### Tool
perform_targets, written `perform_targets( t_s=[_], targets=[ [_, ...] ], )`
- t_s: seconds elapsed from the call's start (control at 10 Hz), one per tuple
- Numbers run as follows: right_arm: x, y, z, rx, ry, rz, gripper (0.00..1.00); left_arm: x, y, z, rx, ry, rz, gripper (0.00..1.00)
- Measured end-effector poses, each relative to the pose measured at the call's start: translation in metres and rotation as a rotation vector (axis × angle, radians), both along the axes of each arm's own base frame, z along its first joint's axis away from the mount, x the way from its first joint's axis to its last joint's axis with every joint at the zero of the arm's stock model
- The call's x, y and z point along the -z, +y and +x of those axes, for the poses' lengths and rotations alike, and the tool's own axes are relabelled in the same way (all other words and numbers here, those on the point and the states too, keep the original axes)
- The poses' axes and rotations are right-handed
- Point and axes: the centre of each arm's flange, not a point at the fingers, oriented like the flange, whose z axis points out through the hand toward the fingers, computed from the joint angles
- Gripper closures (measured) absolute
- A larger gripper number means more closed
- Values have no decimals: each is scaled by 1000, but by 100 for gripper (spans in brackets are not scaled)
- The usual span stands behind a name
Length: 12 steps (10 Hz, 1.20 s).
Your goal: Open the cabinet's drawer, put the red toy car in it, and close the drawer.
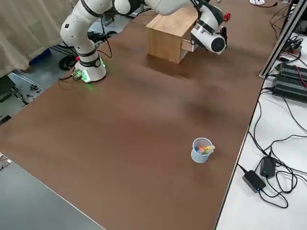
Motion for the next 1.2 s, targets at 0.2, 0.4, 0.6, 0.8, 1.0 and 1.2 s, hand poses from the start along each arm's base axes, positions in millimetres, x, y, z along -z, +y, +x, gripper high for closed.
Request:
perform_targets(
  t_s=[0.2, 0.4, 0.6, 0.8, 1.0, 1.2],
  targets=[
    [-1, -1, 2, 7, -4, 2, 78, 0, 0, 0, 0, 0, 0, 93],
    [-2, -1, 3, 18, -8, 3, 78, 0, 0, 0, -1, 0, 0, 93],
    [-3, -3, 7, 36, -19, 3, 78, 0, 0, 0, -1, 0, 0, 93],
    [-3, -4, 9, 53, -30, 0, 78, 0, 1, 0, -1, 0, 0, 93],
    [-4, -5, 12, 65, -35, -3, 77, 0, 1, 0, -1, 0, 0, 93],
    [-10, -11, 22, 114, -44, -15, 72, 0, 1, 1, -1, 0, 0, 93]
  ],
)
